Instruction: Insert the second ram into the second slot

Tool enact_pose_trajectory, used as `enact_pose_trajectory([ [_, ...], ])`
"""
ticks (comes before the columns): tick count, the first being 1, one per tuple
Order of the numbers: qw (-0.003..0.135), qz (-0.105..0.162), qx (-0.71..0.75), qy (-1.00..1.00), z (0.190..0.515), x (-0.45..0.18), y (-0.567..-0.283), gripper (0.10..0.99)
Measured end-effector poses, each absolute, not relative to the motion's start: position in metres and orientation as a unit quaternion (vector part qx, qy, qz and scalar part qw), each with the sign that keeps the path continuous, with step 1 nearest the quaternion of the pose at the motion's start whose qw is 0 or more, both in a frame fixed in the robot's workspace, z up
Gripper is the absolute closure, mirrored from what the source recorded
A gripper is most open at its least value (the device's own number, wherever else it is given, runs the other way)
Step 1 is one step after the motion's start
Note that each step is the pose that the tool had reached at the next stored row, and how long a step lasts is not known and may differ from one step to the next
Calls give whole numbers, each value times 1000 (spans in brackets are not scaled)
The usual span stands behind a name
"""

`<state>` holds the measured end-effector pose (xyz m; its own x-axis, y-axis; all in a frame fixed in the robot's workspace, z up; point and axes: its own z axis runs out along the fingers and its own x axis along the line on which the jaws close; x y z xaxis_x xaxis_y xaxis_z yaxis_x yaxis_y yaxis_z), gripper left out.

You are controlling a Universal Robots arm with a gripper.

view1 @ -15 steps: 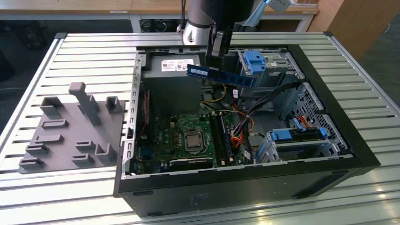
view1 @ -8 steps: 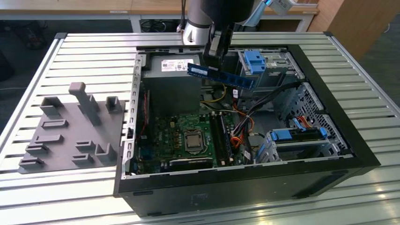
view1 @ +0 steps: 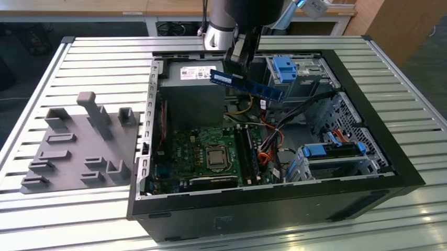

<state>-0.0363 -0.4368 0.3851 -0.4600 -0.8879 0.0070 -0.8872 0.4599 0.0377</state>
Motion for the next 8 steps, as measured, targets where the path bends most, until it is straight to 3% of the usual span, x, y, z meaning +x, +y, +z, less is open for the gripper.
enact_pose_trajectory([
  [8,12,-15,487,-873,385,-36,-437,949],
])
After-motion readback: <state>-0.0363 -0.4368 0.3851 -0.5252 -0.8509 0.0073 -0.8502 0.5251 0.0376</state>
